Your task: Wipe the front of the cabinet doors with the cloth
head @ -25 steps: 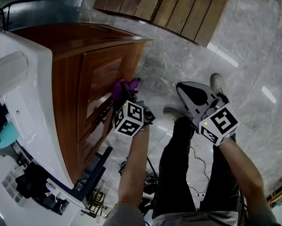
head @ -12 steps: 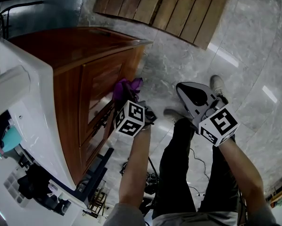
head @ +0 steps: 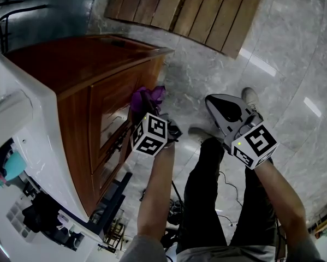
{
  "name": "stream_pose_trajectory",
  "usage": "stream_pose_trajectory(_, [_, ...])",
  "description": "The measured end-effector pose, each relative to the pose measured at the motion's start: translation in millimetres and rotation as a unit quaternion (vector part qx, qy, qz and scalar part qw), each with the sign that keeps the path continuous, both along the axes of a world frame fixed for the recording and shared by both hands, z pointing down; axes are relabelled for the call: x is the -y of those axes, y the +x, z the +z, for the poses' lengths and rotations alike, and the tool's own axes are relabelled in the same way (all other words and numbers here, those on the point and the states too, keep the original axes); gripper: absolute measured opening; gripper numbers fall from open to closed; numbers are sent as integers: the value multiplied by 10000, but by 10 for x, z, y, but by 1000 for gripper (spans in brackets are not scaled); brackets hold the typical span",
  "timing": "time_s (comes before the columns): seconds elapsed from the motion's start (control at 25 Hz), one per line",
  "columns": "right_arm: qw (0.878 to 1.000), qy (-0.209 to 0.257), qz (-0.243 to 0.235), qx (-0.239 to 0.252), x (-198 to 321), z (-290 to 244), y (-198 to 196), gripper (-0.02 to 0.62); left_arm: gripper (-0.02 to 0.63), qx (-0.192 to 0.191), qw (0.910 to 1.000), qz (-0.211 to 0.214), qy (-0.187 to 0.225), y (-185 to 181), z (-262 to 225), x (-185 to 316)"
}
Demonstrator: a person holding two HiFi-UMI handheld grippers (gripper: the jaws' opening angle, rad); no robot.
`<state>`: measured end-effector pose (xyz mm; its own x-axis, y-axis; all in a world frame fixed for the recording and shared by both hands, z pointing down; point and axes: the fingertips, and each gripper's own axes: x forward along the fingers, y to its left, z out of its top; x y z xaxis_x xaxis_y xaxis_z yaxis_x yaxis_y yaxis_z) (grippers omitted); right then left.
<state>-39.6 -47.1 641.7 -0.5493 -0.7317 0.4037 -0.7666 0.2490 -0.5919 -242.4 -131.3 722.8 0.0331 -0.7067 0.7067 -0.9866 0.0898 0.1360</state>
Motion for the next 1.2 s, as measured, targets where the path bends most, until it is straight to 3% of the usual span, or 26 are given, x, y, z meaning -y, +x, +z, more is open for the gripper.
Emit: stream_pose_trajectory(1.2, [9998,-67,166,21,128,52,414,9,94,-133,9999,19,81,448,-14,317])
